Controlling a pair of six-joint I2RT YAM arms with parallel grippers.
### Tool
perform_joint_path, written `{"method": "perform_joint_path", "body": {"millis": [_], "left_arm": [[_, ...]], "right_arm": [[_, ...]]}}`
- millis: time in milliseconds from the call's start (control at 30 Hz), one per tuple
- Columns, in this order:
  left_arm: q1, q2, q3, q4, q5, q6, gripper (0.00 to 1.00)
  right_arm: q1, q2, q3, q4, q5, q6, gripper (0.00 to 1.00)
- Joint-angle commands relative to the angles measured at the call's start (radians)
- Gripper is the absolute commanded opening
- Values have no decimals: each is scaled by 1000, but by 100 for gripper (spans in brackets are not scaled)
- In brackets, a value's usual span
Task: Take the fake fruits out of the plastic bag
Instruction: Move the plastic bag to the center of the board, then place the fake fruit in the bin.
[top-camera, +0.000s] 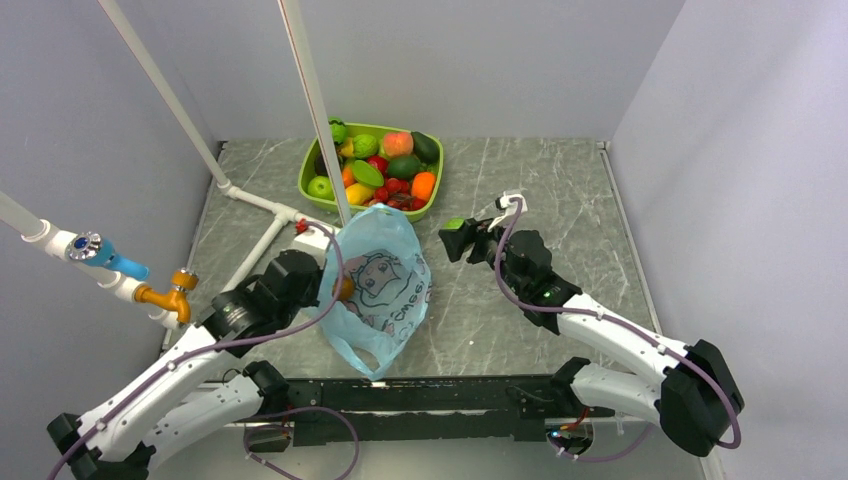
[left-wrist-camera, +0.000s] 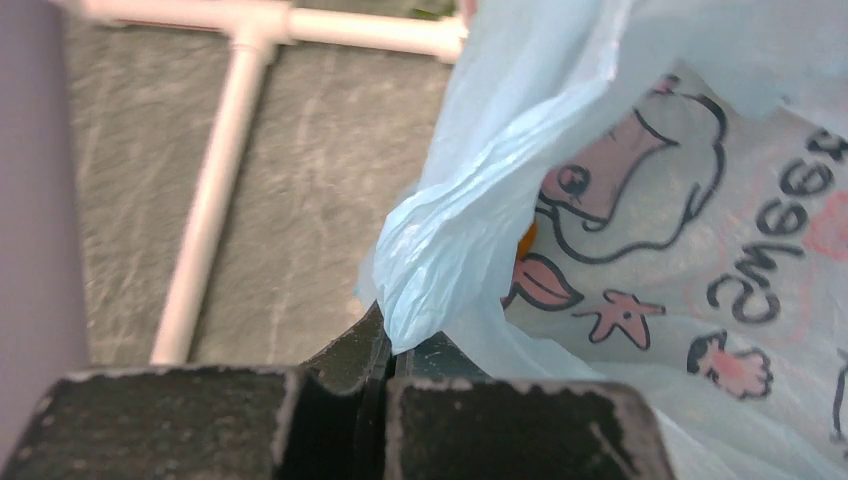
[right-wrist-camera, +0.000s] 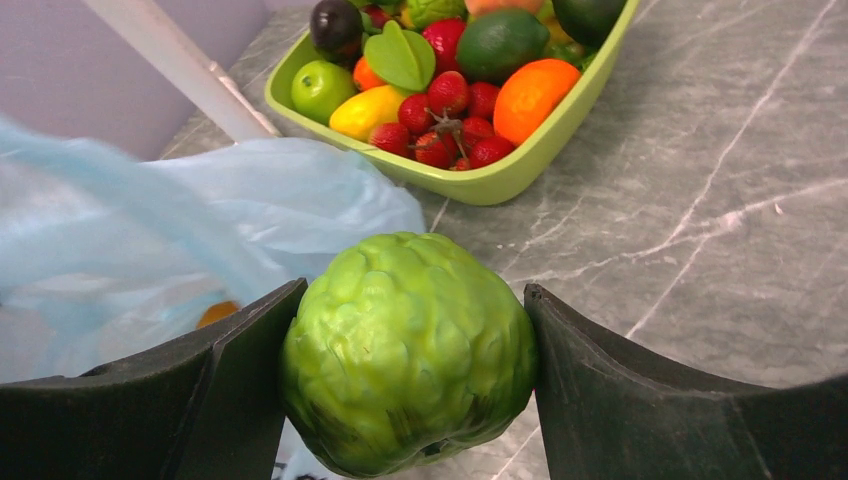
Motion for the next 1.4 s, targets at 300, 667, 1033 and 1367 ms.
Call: {"method": "perform_joint_path", "body": {"millis": [300,667,1033,1367], "left_arm": [[20,-172,54,-163,-416,-240,0],[30,-69,32,-49,-216,-101,0],[35,-25,22,-13,-141,-54,0],[59,-8,24,-6,-122,-45,0]], "right_arm": [[-20,111,58,44,-44,46,0],[-28,419,355,43,-120,-14,0],[-30,714,684,-38,-151,-38,0],[-31,1000,1064,-140,-79,-126,0]]}}
